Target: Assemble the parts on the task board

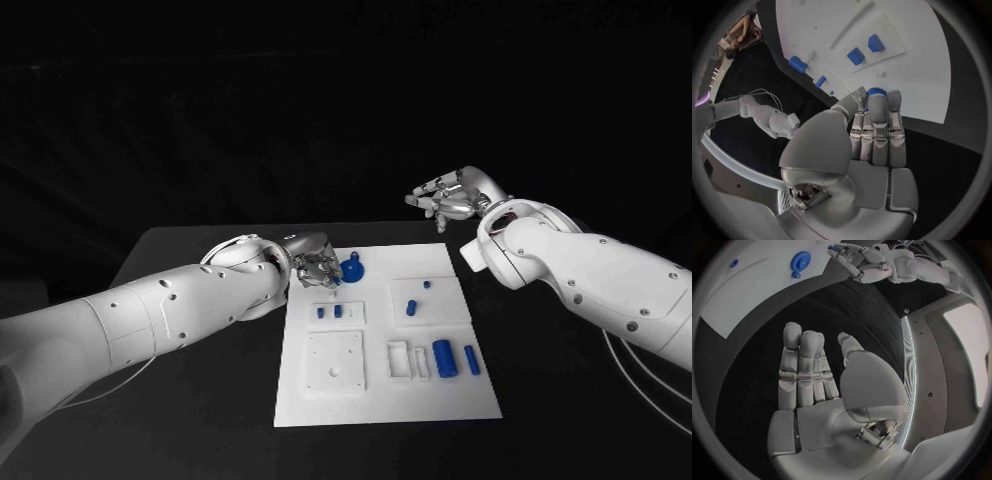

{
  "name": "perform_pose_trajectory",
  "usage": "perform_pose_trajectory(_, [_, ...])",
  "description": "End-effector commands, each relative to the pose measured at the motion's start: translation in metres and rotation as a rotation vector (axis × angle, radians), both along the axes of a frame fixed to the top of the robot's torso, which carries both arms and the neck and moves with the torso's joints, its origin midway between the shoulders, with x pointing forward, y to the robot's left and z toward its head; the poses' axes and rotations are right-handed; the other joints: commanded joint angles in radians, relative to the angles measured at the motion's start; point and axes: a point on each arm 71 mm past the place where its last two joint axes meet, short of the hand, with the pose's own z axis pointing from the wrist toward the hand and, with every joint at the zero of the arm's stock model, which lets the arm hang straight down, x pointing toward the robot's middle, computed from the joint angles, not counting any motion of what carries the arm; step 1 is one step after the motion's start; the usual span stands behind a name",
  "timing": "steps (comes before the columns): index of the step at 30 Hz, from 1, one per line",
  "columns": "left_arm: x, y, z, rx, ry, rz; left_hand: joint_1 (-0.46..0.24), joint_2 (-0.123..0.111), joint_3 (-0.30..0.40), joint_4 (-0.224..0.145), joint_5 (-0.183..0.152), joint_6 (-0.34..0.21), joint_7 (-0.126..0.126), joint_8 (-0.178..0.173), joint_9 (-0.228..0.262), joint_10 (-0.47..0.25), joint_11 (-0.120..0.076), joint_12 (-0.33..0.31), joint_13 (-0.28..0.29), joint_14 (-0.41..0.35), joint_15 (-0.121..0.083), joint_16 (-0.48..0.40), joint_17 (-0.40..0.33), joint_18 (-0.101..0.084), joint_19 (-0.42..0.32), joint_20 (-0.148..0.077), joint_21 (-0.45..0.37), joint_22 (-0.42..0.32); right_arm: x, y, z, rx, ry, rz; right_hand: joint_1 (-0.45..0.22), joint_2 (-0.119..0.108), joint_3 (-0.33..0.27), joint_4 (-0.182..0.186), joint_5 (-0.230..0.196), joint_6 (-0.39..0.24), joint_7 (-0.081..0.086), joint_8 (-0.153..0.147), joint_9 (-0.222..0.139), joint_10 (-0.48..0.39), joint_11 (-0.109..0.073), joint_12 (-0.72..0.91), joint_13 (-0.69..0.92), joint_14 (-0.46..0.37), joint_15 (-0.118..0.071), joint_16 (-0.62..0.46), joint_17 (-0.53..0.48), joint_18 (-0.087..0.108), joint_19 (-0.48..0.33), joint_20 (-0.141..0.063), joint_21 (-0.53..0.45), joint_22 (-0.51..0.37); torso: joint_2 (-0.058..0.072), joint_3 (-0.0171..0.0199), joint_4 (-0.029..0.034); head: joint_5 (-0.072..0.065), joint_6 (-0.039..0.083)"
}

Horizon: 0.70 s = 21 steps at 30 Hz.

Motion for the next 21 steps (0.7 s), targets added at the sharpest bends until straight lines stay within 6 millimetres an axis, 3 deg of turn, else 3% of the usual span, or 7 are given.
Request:
perform_pose_trajectory(1, [0.002, 0.003, -0.003, 0.024, 0.037, 0.008, -0.005, 0.005, -0.004, 0.003, -0.005, 0.007, -0.003, 0.007, 0.001, 0.003, -0.001, 0.001, -0.001, 0.005, 0.003, 0.002, 0.001, -0.002, 0.001, -0.005, -0.004, 0.021, 0.000, 0.002, 0.001, 0.002, -0.008, 0.009, -0.004, 0.007, -0.003, -0.001, 0.004, -0.001, 0.001, 0.002, 0.001, 0.002, -0.002, 0.005, 0.000, -0.007, 0.003, 0.004, -0.001, 0.010, 0.027, -0.001, -0.005, 0.001, 0.001, 0.0026, -0.0024, 0.003, 0.002])
perform_pose_trajectory(11, [0.005, 0.007, -0.012, 0.061, 0.051, 0.025, -0.004, 0.006, -0.006, 0.003, -0.006, 0.006, -0.003, 0.007, 0.001, 0.002, 0.000, 0.001, -0.001, 0.005, 0.003, 0.001, 0.001, -0.001, 0.002, -0.005, -0.004, 0.021, 0.000, 0.003, 0.001, 0.002, -0.007, 0.010, -0.004, 0.007, -0.003, -0.001, 0.004, -0.001, 0.001, 0.002, 0.001, 0.002, -0.002, 0.005, 0.000, -0.007, 0.003, 0.004, -0.001, 0.010, 0.027, -0.001, -0.005, 0.001, 0.000, 0.0021, -0.0014, 0.004, 0.000])
perform_pose_trajectory(21, [0.005, 0.008, -0.015, 0.069, 0.057, 0.025, -0.006, 0.007, -0.008, 0.004, -0.006, 0.005, -0.003, 0.006, 0.000, 0.001, 0.000, 0.001, -0.001, 0.005, 0.003, -0.001, 0.001, -0.001, 0.003, -0.004, -0.005, 0.020, 0.000, 0.003, 0.001, 0.003, -0.008, 0.011, -0.003, 0.007, -0.003, -0.002, 0.004, -0.001, 0.001, 0.002, 0.001, 0.002, -0.001, 0.005, -0.002, -0.007, 0.003, 0.004, -0.003, 0.010, 0.028, -0.001, -0.008, 0.002, 0.001, 0.0041, -0.0027, 0.006, -0.002])
